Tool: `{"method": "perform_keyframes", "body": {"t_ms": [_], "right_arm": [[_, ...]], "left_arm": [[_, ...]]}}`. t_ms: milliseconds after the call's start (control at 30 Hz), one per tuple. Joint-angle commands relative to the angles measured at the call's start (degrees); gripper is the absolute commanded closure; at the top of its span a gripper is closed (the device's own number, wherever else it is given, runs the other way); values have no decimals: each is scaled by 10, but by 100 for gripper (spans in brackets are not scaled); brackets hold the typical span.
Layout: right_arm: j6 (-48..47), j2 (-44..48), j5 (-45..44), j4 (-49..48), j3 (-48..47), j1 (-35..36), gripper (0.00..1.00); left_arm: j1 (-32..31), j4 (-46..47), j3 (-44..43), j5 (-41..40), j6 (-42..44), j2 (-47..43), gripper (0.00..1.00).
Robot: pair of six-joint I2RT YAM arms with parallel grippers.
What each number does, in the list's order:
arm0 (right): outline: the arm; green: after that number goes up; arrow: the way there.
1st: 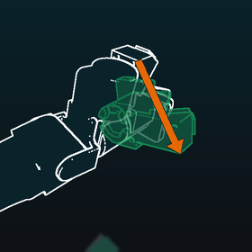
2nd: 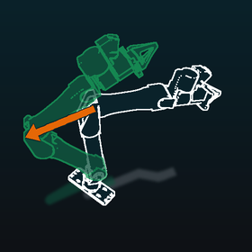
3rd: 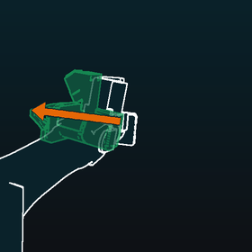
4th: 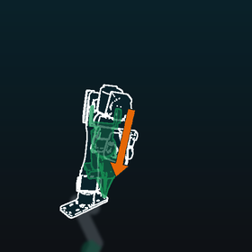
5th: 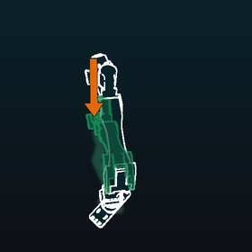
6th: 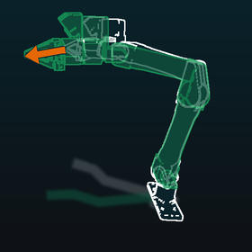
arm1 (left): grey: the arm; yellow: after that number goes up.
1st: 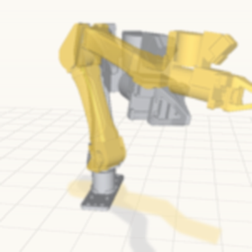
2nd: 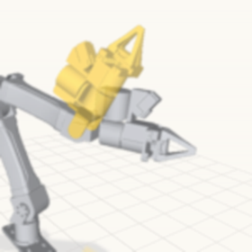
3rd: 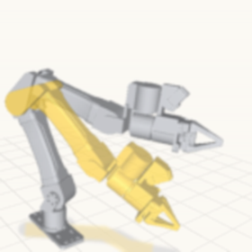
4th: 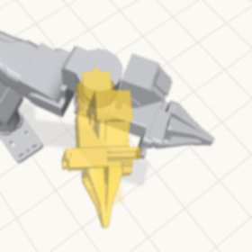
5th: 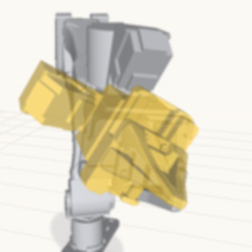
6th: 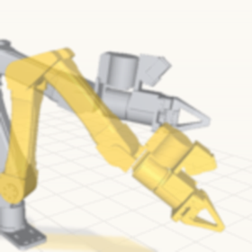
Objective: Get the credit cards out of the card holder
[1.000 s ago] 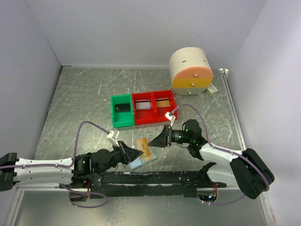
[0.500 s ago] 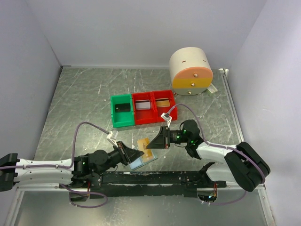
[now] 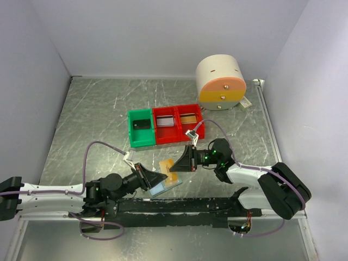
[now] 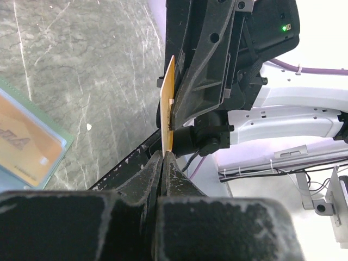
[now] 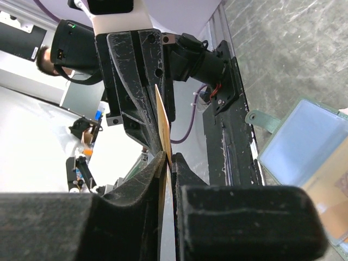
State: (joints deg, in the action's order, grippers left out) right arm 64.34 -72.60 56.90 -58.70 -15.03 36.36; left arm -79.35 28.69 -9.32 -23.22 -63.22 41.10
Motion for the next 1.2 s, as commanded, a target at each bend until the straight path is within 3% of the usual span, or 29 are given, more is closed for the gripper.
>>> {"method": "perform_keyframes", "body": {"t_ms": [0, 67, 133, 200, 267, 367, 500, 667, 833, 967, 1167], "right_arm": [[10, -2, 20, -34, -4, 5, 91], [10, -1, 21, -35, -5, 7, 91], [9, 3, 16, -29, -6, 7, 100], [-9, 14, 8, 1, -10, 7, 100], [-47, 37, -8, 67, -19, 1, 100], [-167, 104, -66, 260, -59, -28, 100], [-317, 145, -228, 504, -135, -69, 100], [-383, 88, -285, 611, -207, -135, 100], [-392, 41, -282, 622, -245, -178, 100], [-391, 13, -284, 619, -279, -184, 100], [-371, 2, -261, 574, -297, -185, 100]], "left_arm": [[-2, 41, 17, -2, 6, 5, 93], [-3, 42, 19, -3, 4, 7, 93], [-3, 40, 20, -3, 3, 8, 93], [-2, 25, 18, -8, -3, 6, 87], [-3, -13, 11, -17, -17, 0, 73], [-3, -128, -14, -41, -57, -17, 39], [-3, -295, -55, -73, -111, -24, 22], [-1, -409, -103, -92, -134, -13, 17], [19, -481, -154, -85, -123, 9, 14], [75, -499, -177, -43, -89, 18, 13], [206, -504, -214, 80, -2, 46, 13]]}}
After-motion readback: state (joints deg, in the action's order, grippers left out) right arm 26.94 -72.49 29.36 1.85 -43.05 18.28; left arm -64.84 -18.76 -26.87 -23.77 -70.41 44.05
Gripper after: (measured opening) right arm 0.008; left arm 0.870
